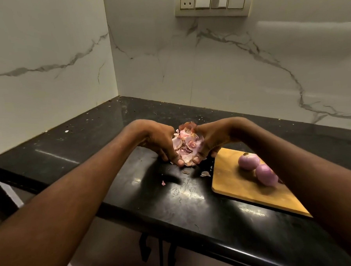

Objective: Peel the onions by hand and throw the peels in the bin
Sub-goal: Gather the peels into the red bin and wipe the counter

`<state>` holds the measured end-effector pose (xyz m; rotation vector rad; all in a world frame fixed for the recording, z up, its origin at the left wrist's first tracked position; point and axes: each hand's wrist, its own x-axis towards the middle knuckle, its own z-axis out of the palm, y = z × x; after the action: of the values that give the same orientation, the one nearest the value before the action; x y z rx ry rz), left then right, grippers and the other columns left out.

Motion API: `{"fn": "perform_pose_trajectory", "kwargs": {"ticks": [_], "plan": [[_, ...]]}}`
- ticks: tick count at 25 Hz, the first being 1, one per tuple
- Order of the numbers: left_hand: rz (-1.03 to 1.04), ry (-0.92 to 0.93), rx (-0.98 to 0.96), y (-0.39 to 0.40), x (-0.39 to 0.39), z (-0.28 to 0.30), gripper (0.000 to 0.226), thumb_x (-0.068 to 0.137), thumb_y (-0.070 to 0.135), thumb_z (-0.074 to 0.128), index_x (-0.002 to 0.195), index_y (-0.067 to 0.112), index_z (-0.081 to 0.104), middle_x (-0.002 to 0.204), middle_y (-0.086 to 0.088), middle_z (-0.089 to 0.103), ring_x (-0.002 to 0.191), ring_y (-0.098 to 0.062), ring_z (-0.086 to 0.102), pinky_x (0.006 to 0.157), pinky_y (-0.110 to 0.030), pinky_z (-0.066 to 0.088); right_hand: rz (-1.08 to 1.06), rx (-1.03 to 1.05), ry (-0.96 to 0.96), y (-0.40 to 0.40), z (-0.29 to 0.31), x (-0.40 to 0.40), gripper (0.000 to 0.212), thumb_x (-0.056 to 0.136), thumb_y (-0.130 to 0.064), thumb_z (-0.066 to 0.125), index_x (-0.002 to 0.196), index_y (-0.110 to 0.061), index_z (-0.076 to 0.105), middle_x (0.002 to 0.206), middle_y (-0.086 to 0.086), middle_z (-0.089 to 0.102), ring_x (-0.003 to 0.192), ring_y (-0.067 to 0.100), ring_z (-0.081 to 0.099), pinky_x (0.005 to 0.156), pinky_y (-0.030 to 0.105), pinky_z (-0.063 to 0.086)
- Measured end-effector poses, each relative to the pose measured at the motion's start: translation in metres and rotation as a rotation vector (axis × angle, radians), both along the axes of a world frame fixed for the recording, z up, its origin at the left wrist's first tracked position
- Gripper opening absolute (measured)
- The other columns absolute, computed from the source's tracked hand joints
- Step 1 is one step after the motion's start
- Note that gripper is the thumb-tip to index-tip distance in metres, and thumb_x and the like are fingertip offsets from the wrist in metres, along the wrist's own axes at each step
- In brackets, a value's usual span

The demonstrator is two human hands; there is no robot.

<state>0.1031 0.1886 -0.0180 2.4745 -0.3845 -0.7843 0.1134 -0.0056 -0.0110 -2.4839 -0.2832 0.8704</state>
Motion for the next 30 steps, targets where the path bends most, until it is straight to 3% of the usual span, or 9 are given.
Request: {"fn": "perform_pose_trajectory", "kwargs": {"ticks": [3, 5, 8, 12, 15, 18, 24, 27, 30], "plan": [[-0.003, 0.009, -0.012, -0.007, 0.002, -0.005, 0.062, 0.081, 0.007, 0.085, 0.133, 0.005, 0.052, 0.123, -0.013, 0.065, 0.094, -0.02, 0.066, 0.069, -0.024, 0.06, 0.004, -0.017, 0.012, 0.007, -0.005, 0.003, 0.082, 0.078, -0.007, 0.088, 0.145, -0.018, 0.042, 0.125, 0.015, 0.066, 0.097, 0.026, 0.069, 0.074, 0.032, 0.061], [-0.009, -0.08, 0.02, -0.012, 0.005, -0.01, 0.046, 0.084, 0.005, 0.083, 0.12, 0.011, 0.055, 0.111, -0.01, 0.067, 0.09, -0.022, 0.07, 0.065, -0.024, 0.06, -0.005, -0.012, -0.032, 0.015, -0.006, 0.002, 0.068, 0.08, -0.002, 0.084, 0.136, -0.016, 0.049, 0.12, 0.014, 0.066, 0.093, 0.025, 0.07, 0.075, 0.033, 0.062], [-0.129, -0.165, 0.096, -0.019, 0.011, -0.02, 0.038, 0.09, 0.009, 0.077, 0.124, 0.015, 0.06, 0.107, -0.006, 0.066, 0.095, -0.024, 0.069, 0.066, -0.028, 0.06, 0.009, 0.041, -0.234, 0.02, -0.015, -0.001, 0.039, 0.089, 0.008, 0.067, 0.119, -0.013, 0.055, 0.109, 0.014, 0.065, 0.086, 0.026, 0.072, 0.065, 0.031, 0.06], [-0.156, -0.41, 0.105, -0.016, 0.003, -0.033, 0.028, 0.093, 0.017, 0.071, 0.116, 0.021, 0.055, 0.108, 0.0, 0.064, 0.098, -0.022, 0.063, 0.087, -0.037, 0.054, -0.02, 0.059, -0.455, 0.022, -0.028, -0.01, 0.022, 0.089, 0.005, 0.068, 0.103, -0.011, 0.061, 0.1, 0.011, 0.067, 0.084, 0.022, 0.069, 0.064, 0.028, 0.057], [-0.072, -0.568, 0.128, -0.014, -0.003, -0.042, 0.026, 0.091, 0.021, 0.074, 0.108, 0.019, 0.054, 0.103, -0.003, 0.063, 0.09, -0.022, 0.061, 0.076, -0.035, 0.049, -0.156, 0.103, -0.527, 0.026, -0.038, -0.02, 0.011, 0.091, -0.003, 0.069, 0.088, -0.012, 0.064, 0.09, 0.01, 0.069, 0.077, 0.019, 0.068, 0.058, 0.025, 0.053], [0.036, -0.61, 0.069, -0.012, -0.01, -0.045, 0.022, 0.085, 0.019, 0.077, 0.097, 0.018, 0.059, 0.101, -0.008, 0.068, 0.084, -0.023, 0.064, 0.067, -0.034, 0.048, -0.282, 0.134, -0.532, 0.033, -0.044, -0.028, 0.006, 0.091, -0.005, 0.071, 0.095, -0.007, 0.067, 0.095, 0.014, 0.071, 0.087, 0.026, 0.072, 0.07, 0.035, 0.061], [0.118, -0.588, 0.058, 0.012, -0.038, -0.014, 0.015, 0.087, 0.012, 0.074, 0.099, 0.012, 0.066, 0.093, -0.007, 0.069, 0.085, -0.026, 0.07, 0.076, -0.044, 0.062, -0.321, 0.339, -0.454, 0.055, -0.03, -0.04, 0.008, 0.099, -0.006, 0.062, 0.099, -0.001, 0.068, 0.094, 0.02, 0.075, 0.077, 0.024, 0.076, 0.06, 0.028, 0.058], [0.149, -0.58, 0.055, 0.043, -0.062, 0.004, 0.014, 0.092, 0.012, 0.073, 0.104, 0.011, 0.066, 0.092, -0.008, 0.069, 0.078, -0.022, 0.069, 0.062, -0.033, 0.06, -0.287, 0.403, -0.431, 0.084, -0.016, -0.061, 0.012, 0.102, -0.008, 0.058, 0.103, 0.0, 0.067, 0.094, 0.019, 0.075, 0.08, 0.024, 0.076, 0.064, 0.03, 0.062], [0.195, -0.582, 0.065, 0.082, -0.1, 0.014, 0.01, 0.093, 0.013, 0.073, 0.1, 0.013, 0.065, 0.088, -0.007, 0.069, 0.069, -0.016, 0.066, 0.052, -0.024, 0.053, -0.236, 0.469, -0.373, 0.122, -0.007, -0.09, 0.011, 0.102, -0.006, 0.058, 0.105, -0.001, 0.067, 0.089, 0.013, 0.074, 0.069, 0.013, 0.072, 0.055, 0.021, 0.056]]}}
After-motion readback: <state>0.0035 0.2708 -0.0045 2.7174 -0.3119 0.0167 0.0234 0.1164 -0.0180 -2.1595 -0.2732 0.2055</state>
